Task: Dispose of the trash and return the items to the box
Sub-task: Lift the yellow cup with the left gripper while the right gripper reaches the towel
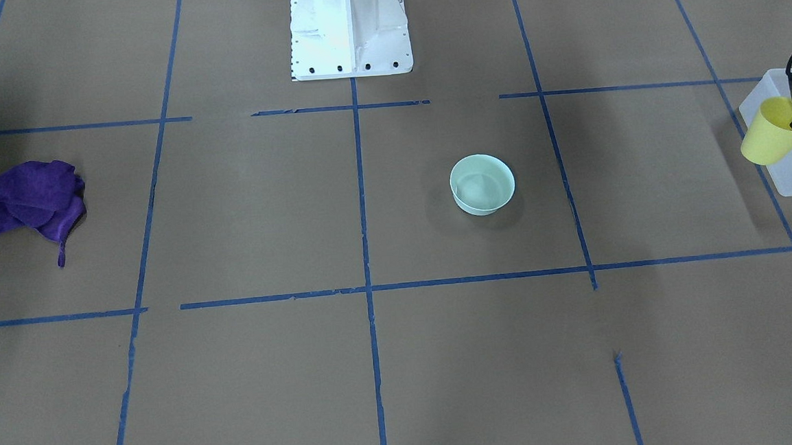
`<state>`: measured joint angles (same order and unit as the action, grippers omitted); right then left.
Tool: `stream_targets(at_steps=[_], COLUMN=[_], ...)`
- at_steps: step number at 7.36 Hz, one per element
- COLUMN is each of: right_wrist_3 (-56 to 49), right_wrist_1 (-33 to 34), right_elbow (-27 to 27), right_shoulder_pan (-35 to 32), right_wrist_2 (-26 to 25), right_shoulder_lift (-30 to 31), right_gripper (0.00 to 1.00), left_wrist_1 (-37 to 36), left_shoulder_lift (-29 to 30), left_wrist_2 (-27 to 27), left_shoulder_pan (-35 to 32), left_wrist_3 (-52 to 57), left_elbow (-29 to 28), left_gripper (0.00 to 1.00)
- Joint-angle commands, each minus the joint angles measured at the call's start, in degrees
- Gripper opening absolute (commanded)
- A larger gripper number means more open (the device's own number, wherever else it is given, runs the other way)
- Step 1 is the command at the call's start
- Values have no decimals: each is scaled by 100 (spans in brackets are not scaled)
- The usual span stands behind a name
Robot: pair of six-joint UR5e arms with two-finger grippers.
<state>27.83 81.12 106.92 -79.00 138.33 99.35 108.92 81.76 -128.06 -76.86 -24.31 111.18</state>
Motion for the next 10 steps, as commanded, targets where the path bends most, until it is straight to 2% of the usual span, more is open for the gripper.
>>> stream_targets(at_steps=[1,2,4,6,7,8,10], right_wrist_3=[1420,1679,2617,3566,4006,4019,4028], right_wrist_1=[-1601,-2017,-2843,-4168,-4323,-4315,-4315], right_elbow=[-4,-30,-144,-731,-734,-751,-804], right_shoulder_pan=[760,964,1455,2140,2526,2783,3083], right_wrist_2=[-585,-744,-920,-1394,-1649,-1799,-1862], right_shoulder_lift=[661,890,1095,1104,1069,1077,1156], right_gripper=[100,100,100,100,100,100,100], left_wrist_1=[-20,-246,-1045,-1101,-1092,-1101,-1101], left_shoulder_lift=[7,67,576,613,648,666,727], left_wrist_2=[-8,-8,18,45,36,45,45], left_shoulder_pan=[-170,-354,-776,-935,-1049,-1059,-1094], left_wrist_3=[294,539,1259,1542,1726,1754,1754], left_elbow=[-18,-9,-26,-131,-236,-272,-360], left_gripper=[0,0,0,0,0,0,0])
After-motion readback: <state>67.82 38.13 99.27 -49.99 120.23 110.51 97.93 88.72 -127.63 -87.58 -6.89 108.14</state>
